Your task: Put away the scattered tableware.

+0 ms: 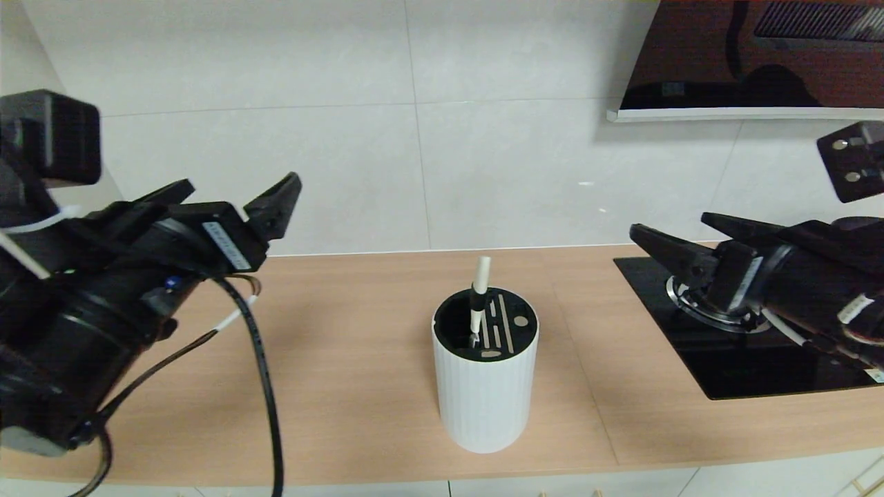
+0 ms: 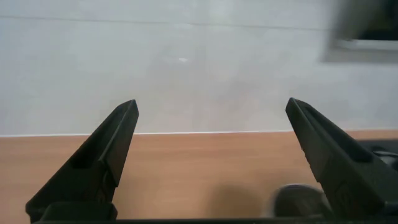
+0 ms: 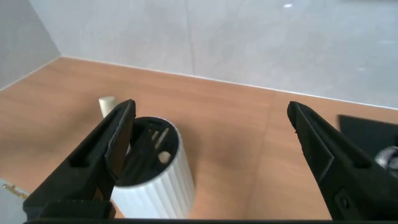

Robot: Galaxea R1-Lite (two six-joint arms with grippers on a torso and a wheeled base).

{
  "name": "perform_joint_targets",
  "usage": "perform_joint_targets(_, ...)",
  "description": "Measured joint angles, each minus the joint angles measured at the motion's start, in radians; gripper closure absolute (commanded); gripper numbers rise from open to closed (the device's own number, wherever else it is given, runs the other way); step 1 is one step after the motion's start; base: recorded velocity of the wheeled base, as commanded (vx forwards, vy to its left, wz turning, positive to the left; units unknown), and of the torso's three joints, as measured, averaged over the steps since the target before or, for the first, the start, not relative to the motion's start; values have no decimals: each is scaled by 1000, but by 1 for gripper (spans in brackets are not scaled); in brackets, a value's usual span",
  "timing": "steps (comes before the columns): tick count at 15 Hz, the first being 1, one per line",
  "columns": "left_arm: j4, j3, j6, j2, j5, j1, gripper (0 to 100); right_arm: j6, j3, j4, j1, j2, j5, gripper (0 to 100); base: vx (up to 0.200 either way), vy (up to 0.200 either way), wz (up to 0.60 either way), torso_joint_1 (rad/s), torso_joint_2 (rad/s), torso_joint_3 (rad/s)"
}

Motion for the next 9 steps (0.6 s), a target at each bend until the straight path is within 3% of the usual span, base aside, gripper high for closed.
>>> perform_joint_targets(3,160,94,4,-223,-24,67,0,-2,106,15,-35,-186,-2,0,0,0,0,0,0,0)
perform_joint_targets(6,458,137,6,-487,-45,117,0,-3,224,76,-124,-390,4,0,0,0,0,0,0,0)
perform_joint_targets(9,721,150,7,-748,-110,192,0,-5,297,223,-215,-619,15,0,0,0,0,0,0,0)
